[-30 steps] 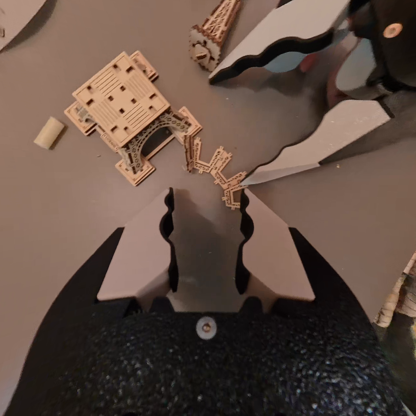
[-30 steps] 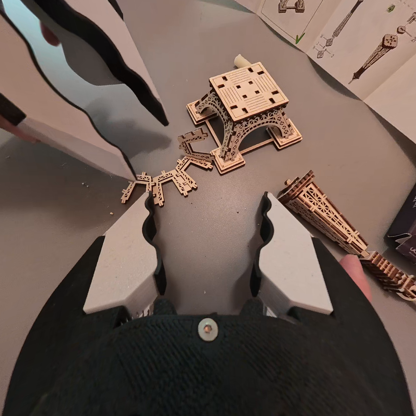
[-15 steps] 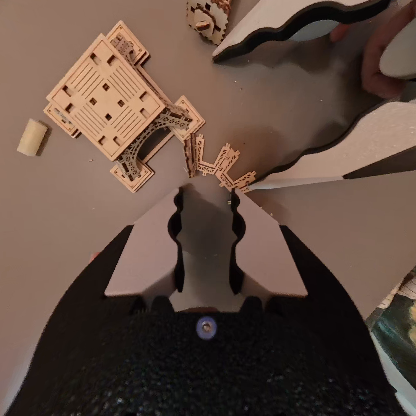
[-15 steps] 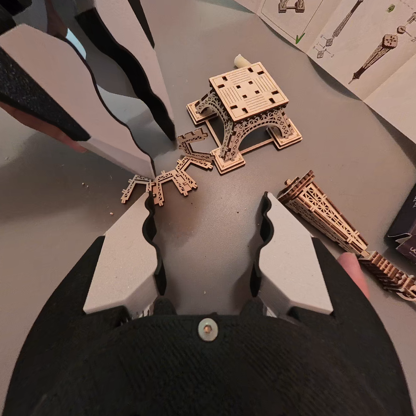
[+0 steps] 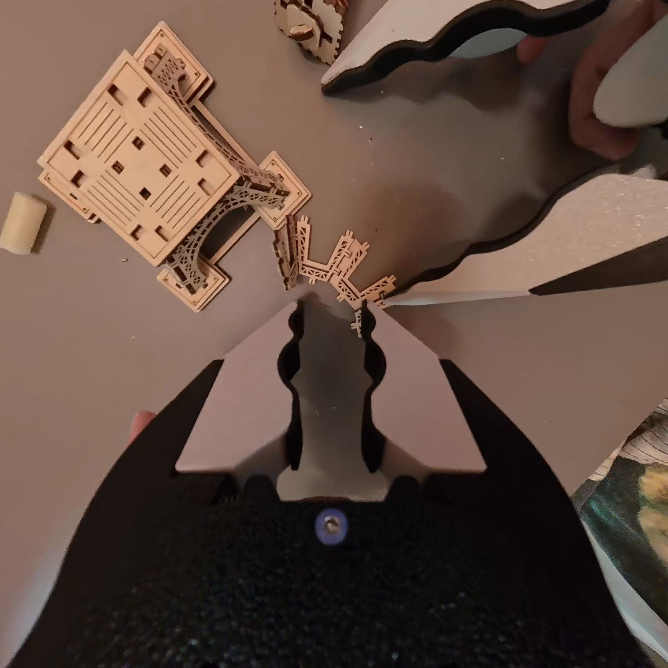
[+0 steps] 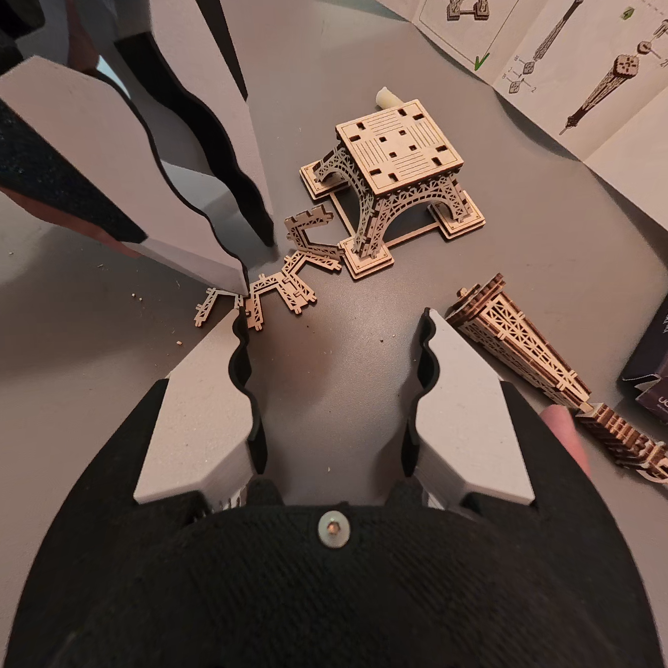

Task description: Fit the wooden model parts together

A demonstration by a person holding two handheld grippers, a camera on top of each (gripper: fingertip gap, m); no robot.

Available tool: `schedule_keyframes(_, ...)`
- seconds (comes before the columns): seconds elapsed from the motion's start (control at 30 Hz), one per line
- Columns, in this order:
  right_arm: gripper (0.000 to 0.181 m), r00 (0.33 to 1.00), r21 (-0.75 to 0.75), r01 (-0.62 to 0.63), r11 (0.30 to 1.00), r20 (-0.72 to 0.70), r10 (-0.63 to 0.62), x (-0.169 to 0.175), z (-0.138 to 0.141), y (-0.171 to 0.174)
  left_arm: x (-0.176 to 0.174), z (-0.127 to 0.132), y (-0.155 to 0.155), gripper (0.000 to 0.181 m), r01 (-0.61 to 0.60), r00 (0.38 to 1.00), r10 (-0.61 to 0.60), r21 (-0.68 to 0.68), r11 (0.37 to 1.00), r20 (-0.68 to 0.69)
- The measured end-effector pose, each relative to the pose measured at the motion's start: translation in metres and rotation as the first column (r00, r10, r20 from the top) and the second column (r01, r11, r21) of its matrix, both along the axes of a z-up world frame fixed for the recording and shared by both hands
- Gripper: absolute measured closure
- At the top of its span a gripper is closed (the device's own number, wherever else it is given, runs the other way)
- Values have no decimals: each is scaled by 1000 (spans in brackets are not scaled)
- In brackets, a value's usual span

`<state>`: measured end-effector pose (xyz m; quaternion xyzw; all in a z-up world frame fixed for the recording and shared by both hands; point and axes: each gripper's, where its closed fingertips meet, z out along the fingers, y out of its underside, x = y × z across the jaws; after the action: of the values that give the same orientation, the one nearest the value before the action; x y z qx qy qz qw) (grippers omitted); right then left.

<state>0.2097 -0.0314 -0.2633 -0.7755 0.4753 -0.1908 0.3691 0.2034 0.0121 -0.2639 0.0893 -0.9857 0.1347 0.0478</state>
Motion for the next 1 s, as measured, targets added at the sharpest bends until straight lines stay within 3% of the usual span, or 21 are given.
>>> schedule_keyframes(0.03, 87, 1000, 0, 0, 1000, 0, 0, 0, 0, 0, 0, 0, 0, 151, -8, 1000, 8, 10, 1000, -8)
schedule_keyframes(0.43, 87, 1000, -5, 1, 1000, 2, -1, 0, 0, 0, -9, -2, 0, 172, -66, 986, 72, 45, 997, -148)
schedule_keyframes(0.63, 87, 1000, 3, 2, 1000, -3, -2, 0, 1, 0, -12, -1, -1, 174, -73, 991, 82, 85, 994, -108)
schedule_keyframes(0.73, 84, 1000, 75, -11, 997, -18, 12, -3, 5, 1, -13, -1, -1, 177, -83, 991, 90, 71, 994, -104)
schedule_keyframes(0.83, 114, 997, 156, 70, 985, -38, -65, -2, 9, -13, -12, -1, -2, 177, -91, 990, 91, 8, 996, -106)
schedule_keyframes(0.93, 114, 998, 167, 47, 985, -41, -41, -7, 9, -13, -20, 4, -2, 165, -104, 981, 91, -68, 992, -171)
schedule_keyframes(1.0, 119, 998, 143, 60, 988, -36, -55, -7, 8, -15, -15, 14, -5, 166, -131, 982, 107, -147, 980, -155)
